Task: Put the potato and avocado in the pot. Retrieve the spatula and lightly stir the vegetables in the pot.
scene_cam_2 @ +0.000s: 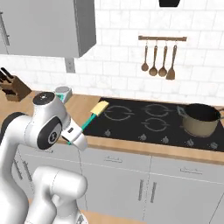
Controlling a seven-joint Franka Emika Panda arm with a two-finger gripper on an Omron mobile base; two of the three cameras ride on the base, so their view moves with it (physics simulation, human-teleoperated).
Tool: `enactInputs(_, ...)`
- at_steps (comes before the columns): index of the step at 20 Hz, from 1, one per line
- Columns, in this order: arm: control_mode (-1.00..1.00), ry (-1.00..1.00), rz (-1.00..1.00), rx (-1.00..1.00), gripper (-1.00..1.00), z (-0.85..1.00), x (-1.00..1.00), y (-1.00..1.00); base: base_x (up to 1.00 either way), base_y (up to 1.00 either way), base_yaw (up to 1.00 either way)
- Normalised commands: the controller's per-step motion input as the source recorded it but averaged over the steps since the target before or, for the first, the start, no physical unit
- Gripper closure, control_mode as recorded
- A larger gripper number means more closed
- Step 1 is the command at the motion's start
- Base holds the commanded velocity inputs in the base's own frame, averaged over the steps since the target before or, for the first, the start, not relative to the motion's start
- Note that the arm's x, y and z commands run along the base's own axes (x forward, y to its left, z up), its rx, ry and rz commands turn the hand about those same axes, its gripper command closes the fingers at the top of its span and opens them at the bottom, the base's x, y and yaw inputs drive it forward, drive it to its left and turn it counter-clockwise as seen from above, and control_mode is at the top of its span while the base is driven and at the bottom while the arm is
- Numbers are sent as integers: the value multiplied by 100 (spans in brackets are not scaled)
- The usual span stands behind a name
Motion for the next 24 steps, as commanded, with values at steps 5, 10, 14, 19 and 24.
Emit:
enactInputs(5,100,0,0,0,100,0,0,0,26,-100,24)
enactInputs(10,100,0,0,0,100,0,0,0,21,-100,20)
enactInputs(14,100,0,0,0,100,0,0,0,52,-100,4)
enactInputs(19,100,0,0,0,100,0,0,0,74,-75,0)
enactInputs(24,100,0,0,0,100,0,0,0,66,-65,7)
